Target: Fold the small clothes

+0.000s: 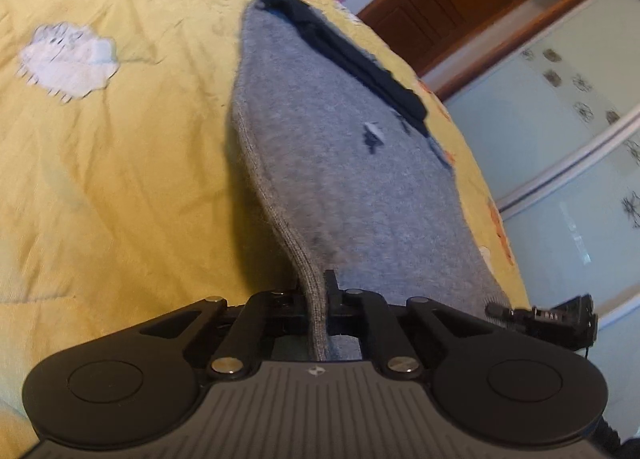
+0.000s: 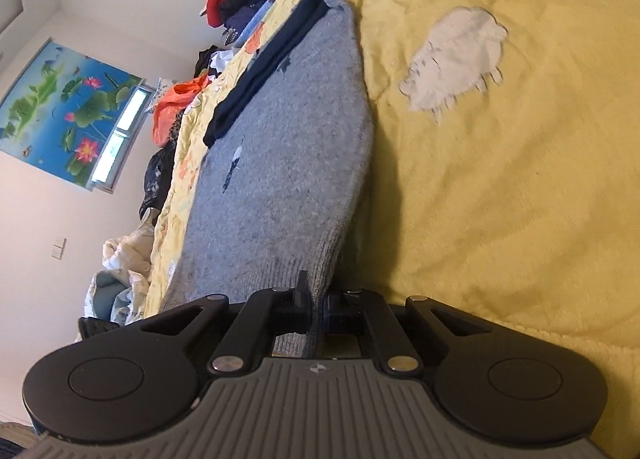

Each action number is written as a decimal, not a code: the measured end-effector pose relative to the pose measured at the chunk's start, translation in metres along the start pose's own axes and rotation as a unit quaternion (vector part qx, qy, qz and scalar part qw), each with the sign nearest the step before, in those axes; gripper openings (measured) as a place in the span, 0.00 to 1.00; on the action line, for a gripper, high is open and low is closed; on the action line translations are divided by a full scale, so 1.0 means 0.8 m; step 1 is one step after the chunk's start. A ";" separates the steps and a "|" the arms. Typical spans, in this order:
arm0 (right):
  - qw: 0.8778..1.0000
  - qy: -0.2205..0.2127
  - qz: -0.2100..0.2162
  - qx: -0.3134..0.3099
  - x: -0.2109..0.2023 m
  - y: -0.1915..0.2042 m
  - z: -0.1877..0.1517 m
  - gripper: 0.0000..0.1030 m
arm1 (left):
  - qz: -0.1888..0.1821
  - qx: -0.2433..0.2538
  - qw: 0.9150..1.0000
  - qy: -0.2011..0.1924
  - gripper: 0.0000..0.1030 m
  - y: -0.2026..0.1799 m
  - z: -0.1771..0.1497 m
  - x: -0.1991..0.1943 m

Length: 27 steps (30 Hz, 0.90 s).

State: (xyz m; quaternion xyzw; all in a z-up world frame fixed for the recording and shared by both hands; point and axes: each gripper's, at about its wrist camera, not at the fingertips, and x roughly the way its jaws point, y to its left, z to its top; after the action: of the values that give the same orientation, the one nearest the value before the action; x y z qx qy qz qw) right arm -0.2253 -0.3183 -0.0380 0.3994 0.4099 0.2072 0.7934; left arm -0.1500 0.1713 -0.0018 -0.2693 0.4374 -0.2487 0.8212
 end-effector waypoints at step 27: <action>0.973 -0.184 0.104 0.097 0.207 -0.037 0.427 0.11 | 0.048 0.008 0.985 -0.166 0.06 -0.038 0.441 0.216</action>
State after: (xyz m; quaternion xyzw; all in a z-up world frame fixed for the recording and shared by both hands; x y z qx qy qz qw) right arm 0.1491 -0.3853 -0.0243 0.5462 0.2310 0.1709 0.7868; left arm 0.2304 0.1174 0.0840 -0.2785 0.3056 -0.1646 0.8955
